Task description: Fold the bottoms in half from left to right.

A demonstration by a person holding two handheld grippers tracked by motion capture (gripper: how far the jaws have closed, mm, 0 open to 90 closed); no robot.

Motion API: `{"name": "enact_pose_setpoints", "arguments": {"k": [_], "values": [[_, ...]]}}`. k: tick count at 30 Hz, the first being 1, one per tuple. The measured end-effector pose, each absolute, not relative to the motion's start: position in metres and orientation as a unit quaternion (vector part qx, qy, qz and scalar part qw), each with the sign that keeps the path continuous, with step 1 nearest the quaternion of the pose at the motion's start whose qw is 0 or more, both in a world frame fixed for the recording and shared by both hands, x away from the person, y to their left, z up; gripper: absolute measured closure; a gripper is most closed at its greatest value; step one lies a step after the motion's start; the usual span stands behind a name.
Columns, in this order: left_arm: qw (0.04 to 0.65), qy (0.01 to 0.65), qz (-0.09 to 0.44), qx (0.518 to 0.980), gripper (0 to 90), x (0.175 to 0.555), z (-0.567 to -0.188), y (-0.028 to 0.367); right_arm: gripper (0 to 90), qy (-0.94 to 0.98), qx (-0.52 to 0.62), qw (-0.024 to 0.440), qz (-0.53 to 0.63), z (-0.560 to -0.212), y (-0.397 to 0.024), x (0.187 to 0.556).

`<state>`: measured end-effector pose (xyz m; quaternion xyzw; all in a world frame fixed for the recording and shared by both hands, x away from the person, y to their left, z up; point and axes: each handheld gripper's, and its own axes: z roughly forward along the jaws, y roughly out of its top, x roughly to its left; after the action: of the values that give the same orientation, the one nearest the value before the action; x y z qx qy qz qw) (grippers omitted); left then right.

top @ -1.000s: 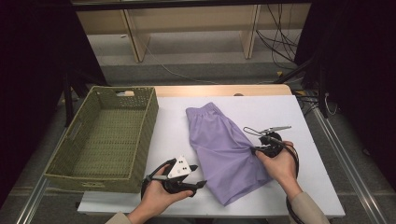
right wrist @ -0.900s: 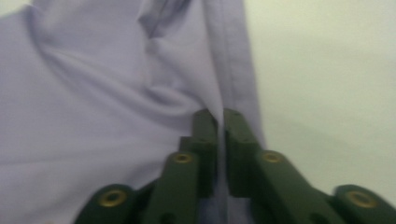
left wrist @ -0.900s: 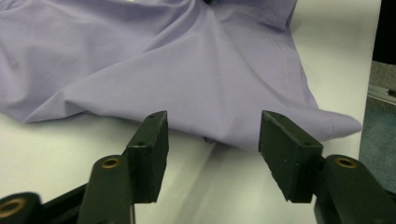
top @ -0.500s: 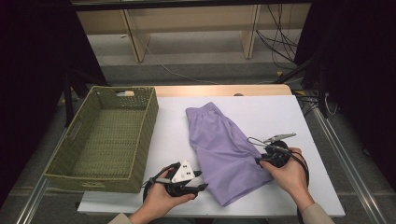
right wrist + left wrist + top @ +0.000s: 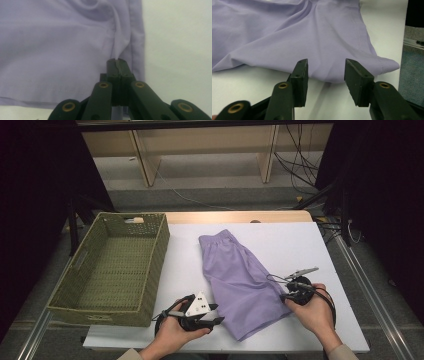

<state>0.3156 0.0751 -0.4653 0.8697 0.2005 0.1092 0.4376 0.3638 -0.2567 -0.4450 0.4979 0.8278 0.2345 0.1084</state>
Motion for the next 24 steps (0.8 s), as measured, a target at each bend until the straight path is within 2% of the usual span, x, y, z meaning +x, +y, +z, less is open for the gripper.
{"name": "enact_pose_setpoints", "arguments": {"k": [7, 13, 17, 24], "values": [[0.437, 0.175, 0.109, 0.875, 64.1, 0.312, -0.464, 0.059, 90.0, 0.822, 0.506, 0.135, 0.223, -0.438, -0.267, 0.365], [0.430, 0.161, 0.104, 0.882, 66.1, 0.309, -0.468, 0.048, 90.0, 0.832, 0.514, 0.105, 0.181, -0.452, -0.269, 0.368], [0.422, 0.165, 0.104, 0.885, 67.6, 0.310, -0.471, 0.045, 81.1, 0.833, 0.508, 0.112, 0.190, -0.447, -0.268, 0.370], [0.416, 0.179, 0.090, 0.887, 69.1, 0.313, -0.475, 0.038, 67.0, 0.826, 0.462, 0.135, 0.292, -0.432, -0.243, 0.387]]}}
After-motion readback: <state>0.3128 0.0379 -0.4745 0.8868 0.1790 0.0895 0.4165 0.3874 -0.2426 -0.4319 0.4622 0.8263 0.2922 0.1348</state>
